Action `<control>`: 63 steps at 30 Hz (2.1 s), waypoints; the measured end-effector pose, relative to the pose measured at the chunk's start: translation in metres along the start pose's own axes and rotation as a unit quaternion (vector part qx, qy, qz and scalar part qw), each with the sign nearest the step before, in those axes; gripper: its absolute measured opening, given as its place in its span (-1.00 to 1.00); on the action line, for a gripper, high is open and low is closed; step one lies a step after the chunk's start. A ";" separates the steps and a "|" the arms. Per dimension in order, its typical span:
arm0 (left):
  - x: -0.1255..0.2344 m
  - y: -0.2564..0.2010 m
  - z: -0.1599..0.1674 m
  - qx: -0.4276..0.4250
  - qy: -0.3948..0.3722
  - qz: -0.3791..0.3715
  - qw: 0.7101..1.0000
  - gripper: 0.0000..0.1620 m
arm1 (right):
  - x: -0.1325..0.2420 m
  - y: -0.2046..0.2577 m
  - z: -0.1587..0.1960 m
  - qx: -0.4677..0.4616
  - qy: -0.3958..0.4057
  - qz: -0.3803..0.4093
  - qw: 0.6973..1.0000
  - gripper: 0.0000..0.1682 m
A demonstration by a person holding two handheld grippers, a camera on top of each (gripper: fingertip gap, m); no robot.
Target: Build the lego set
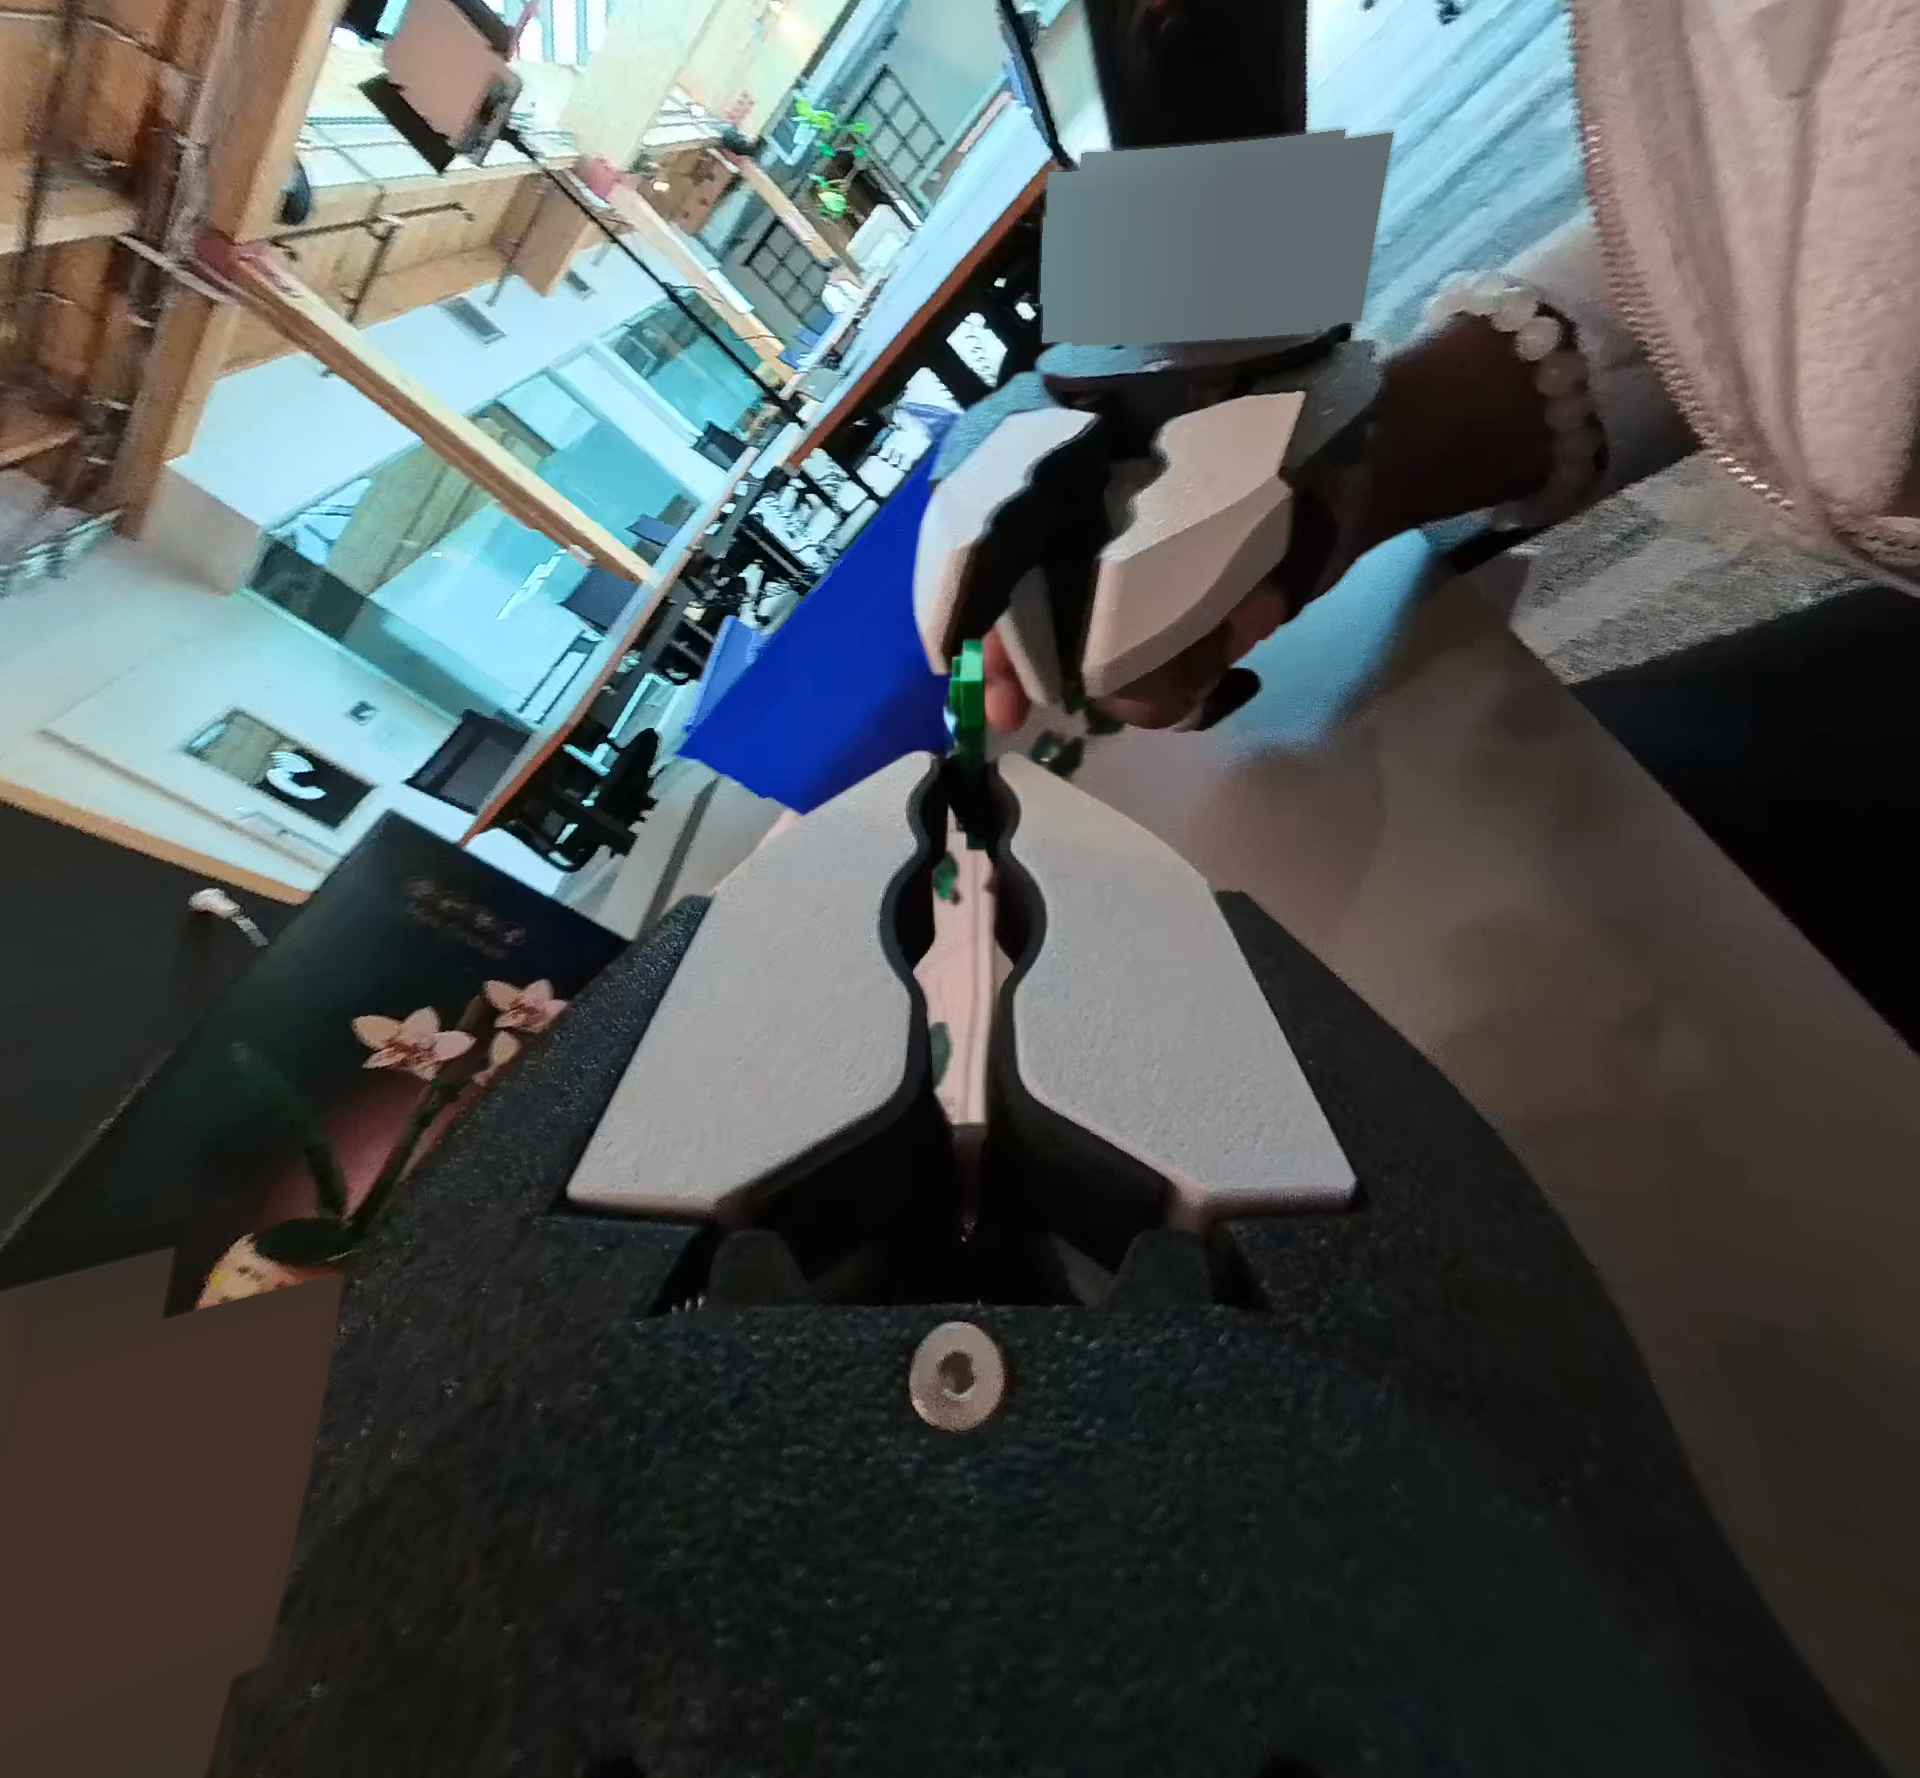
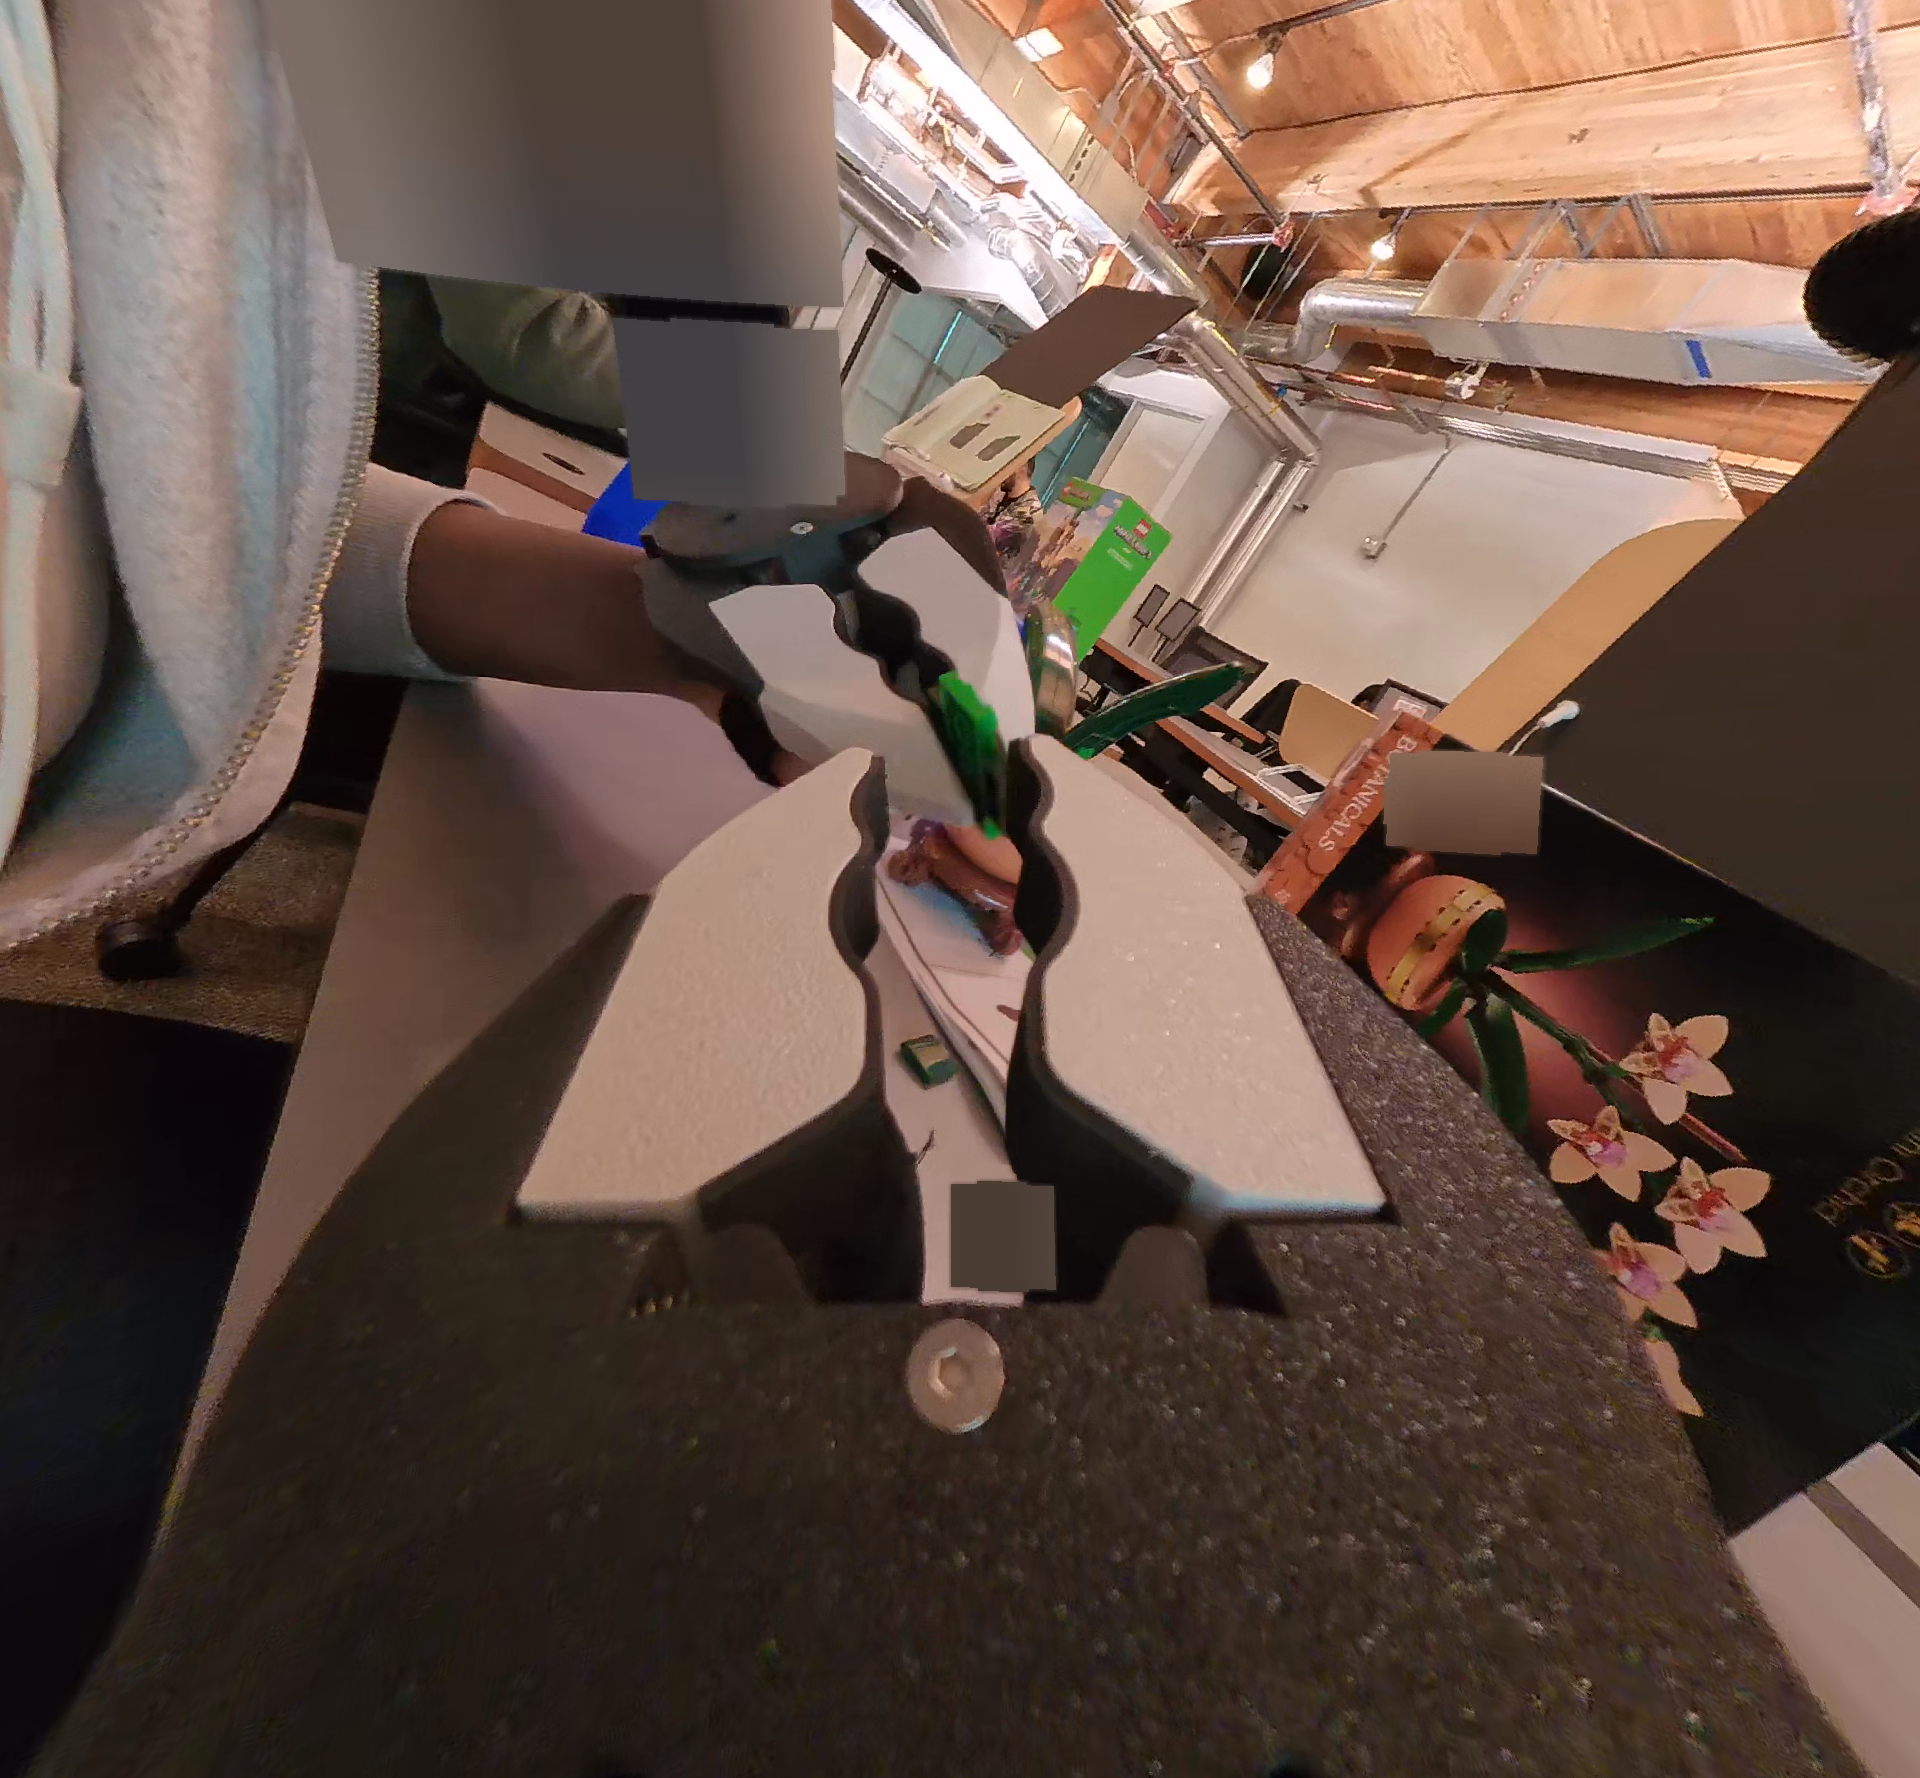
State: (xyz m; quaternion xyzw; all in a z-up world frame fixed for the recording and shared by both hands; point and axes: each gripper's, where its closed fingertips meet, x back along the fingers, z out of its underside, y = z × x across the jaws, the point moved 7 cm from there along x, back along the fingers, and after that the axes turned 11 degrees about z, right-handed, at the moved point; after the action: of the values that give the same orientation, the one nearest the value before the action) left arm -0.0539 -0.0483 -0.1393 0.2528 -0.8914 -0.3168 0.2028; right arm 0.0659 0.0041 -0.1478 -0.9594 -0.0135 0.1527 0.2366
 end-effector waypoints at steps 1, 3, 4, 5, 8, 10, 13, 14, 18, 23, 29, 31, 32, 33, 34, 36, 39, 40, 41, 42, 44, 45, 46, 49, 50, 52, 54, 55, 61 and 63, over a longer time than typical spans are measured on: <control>0.002 0.003 0.000 -0.001 -0.002 -0.016 1.000 -0.94 | 0.000 -0.002 0.001 -0.001 -0.002 0.005 1.000 -0.74; 0.006 0.009 0.000 -0.005 -0.001 -0.054 0.999 -0.94 | 0.003 -0.004 0.002 -0.010 -0.008 0.025 1.000 -0.74; 0.007 0.012 0.000 -0.007 0.002 -0.071 0.997 -0.94 | 0.004 -0.007 0.004 -0.018 -0.012 0.040 0.999 -0.76; 0.009 0.014 0.001 -0.008 0.005 -0.083 0.996 -0.94 | 0.006 -0.009 0.008 -0.030 -0.014 0.053 0.998 -0.78; 0.010 0.018 0.002 0.005 0.004 -0.096 0.995 -0.94 | 0.007 -0.014 0.013 -0.053 -0.006 0.072 0.996 -0.83; 0.011 0.019 0.002 0.008 0.000 -0.100 0.995 -0.94 | 0.007 -0.015 0.014 -0.060 -0.005 0.075 0.995 -0.83; 0.011 0.018 0.002 0.012 -0.002 -0.099 0.995 -0.94 | 0.006 -0.014 0.015 -0.057 -0.001 0.071 0.996 -0.83; 0.011 0.018 0.002 0.011 -0.002 -0.098 0.995 -0.94 | 0.005 -0.014 0.015 -0.055 0.001 0.067 0.996 -0.83; 0.010 0.018 0.002 0.002 0.000 -0.094 0.996 -0.94 | 0.005 -0.013 0.015 -0.051 0.003 0.065 0.997 -0.83; 0.009 0.016 0.002 -0.007 0.006 -0.094 0.996 -0.94 | 0.004 -0.013 0.015 -0.053 0.002 0.066 0.996 -0.83; 0.008 0.014 0.001 -0.019 0.008 -0.088 0.996 -0.94 | 0.003 -0.011 0.015 -0.045 0.005 0.065 0.997 -0.83; 0.008 0.014 0.001 -0.022 0.010 -0.089 0.996 -0.94 | 0.002 -0.012 0.015 -0.046 0.004 0.066 0.997 -0.83; 0.008 0.014 0.001 -0.025 0.012 -0.087 0.996 -0.94 | 0.003 -0.013 0.015 -0.044 0.004 0.070 0.997 -0.83; 0.007 0.014 0.001 -0.029 0.013 -0.086 0.996 -0.94 | 0.003 -0.014 0.016 -0.041 0.007 0.076 0.996 -0.83; 0.006 0.013 0.001 -0.035 0.014 -0.085 0.996 -0.94 | 0.004 -0.015 0.017 -0.037 0.011 0.083 0.996 -0.83; 0.006 0.011 0.001 -0.042 0.017 -0.085 0.995 -0.94 | 0.005 -0.014 0.016 -0.034 0.008 0.077 0.996 -0.80; 0.007 0.012 0.001 -0.048 0.017 -0.087 0.995 -0.94 | 0.004 -0.014 0.009 -0.025 -0.001 0.063 0.998 -0.74; 0.008 0.011 0.000 -0.051 0.012 -0.086 0.995 -0.94 | 0.001 -0.013 0.005 -0.012 -0.001 0.054 0.998 -0.73; 0.008 0.010 -0.002 -0.057 0.004 -0.086 0.995 -0.94 | -0.001 -0.014 0.000 0.006 0.002 0.049 0.999 -0.73; 0.008 0.009 -0.005 -0.064 -0.004 -0.084 0.994 -0.94 | -0.003 -0.014 -0.005 0.024 0.004 0.043 0.999 -0.72; 0.009 0.007 -0.009 -0.077 -0.021 -0.081 0.994 -0.94 | -0.008 -0.011 -0.015 0.054 0.005 0.015 0.998 -0.73; 0.010 0.006 -0.011 -0.084 -0.027 -0.081 0.993 -0.94 | -0.011 -0.009 -0.019 0.069 0.009 -0.002 0.998 -0.73; 0.010 0.005 -0.012 -0.091 -0.031 -0.083 0.992 -0.94 | -0.013 -0.007 -0.021 0.089 0.016 -0.016 0.996 -0.73; 0.010 0.002 -0.015 -0.101 -0.038 -0.071 0.992 -0.94 | -0.017 -0.001 -0.025 0.142 0.029 -0.036 0.989 -0.73; 0.010 0.001 -0.015 -0.103 -0.037 -0.067 0.992 -0.94 | -0.018 0.001 -0.025 0.151 0.031 -0.042 0.987 -0.75; 0.008 -0.001 -0.015 -0.110 -0.031 -0.060 0.992 -0.94 | -0.020 0.003 -0.027 0.171 0.033 -0.038 0.984 -0.83; 0.007 -0.002 -0.013 -0.115 -0.018 -0.057 0.991 -0.94 | -0.020 0.004 -0.028 0.188 0.034 -0.036 0.981 -0.85; 0.006 -0.002 -0.012 -0.117 -0.009 -0.059 0.991 -0.94 | -0.020 0.005 -0.029 0.198 0.039 -0.033 0.979 -0.84; -0.002 -0.006 -0.003 -0.124 0.082 -0.042 0.988 -0.94 | -0.017 0.019 -0.014 0.352 0.159 -0.021 0.922 -0.78; -0.007 -0.008 -0.003 -0.125 0.119 -0.038 0.984 -0.93 | -0.014 0.022 -0.010 0.384 0.179 -0.016 0.906 -0.81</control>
State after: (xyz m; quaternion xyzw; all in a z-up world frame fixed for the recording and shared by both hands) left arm -0.0441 -0.0515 -0.1438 0.2949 -0.8043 -0.4007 0.3250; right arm 0.0542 -0.0214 -0.1454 -0.8054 0.0738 -0.0324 0.5872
